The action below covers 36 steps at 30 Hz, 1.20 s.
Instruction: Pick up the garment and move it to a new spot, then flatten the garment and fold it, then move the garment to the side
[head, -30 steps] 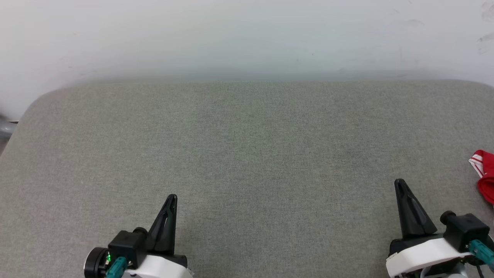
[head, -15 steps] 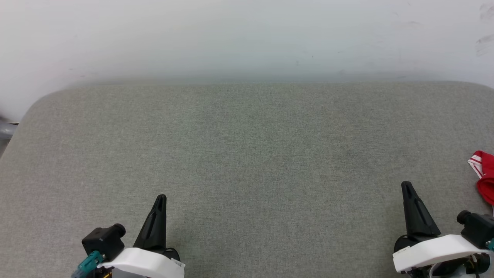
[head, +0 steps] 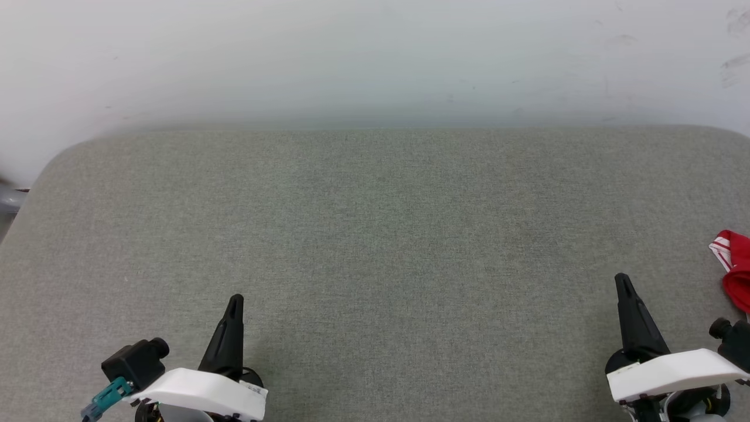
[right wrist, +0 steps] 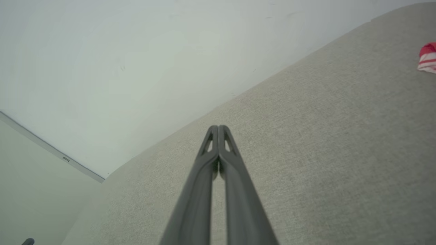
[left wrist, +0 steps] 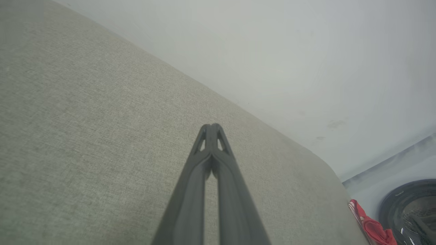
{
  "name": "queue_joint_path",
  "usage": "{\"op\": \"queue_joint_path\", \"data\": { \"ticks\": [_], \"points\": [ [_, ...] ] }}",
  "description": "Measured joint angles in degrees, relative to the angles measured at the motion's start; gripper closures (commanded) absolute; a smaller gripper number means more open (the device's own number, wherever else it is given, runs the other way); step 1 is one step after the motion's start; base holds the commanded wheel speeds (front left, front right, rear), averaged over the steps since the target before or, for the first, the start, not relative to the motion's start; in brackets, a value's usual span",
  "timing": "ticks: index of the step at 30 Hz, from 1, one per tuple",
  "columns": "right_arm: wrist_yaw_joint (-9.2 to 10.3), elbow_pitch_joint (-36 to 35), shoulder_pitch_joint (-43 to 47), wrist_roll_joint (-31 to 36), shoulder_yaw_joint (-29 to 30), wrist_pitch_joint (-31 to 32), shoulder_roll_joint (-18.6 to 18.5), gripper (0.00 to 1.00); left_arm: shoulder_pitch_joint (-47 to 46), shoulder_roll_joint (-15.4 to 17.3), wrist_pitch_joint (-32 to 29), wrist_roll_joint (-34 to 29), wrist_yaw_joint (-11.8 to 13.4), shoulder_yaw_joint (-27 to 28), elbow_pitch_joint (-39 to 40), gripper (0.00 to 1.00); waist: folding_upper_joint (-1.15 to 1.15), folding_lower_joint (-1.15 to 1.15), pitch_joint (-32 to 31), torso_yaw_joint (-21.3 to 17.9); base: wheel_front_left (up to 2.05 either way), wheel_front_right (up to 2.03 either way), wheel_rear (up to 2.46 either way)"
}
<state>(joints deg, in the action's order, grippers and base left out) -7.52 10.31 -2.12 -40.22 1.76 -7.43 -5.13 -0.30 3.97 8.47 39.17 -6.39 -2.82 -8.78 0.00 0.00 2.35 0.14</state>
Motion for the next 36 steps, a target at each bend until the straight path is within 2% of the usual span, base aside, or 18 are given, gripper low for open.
{"op": "queue_joint_path", "data": {
  "ticks": [15,36],
  "points": [
    [0.00,0.85,-0.64,-11.61,0.91,3.00,0.30,1.00,-1.13,0.47,-2.78,12.44,-0.16,1.41,-0.93,1.00,0.00,0.00,-0.35,-0.02,0.00,0.00,0.00],
    [0.01,1.71,-1.52,-25.28,1.93,6.49,0.75,1.00,-2.45,0.55,-6.13,26.71,-0.25,3.20,-2.36,1.00,0.00,0.00,-0.83,-0.05,0.00,0.00,0.00]
  ]
}}
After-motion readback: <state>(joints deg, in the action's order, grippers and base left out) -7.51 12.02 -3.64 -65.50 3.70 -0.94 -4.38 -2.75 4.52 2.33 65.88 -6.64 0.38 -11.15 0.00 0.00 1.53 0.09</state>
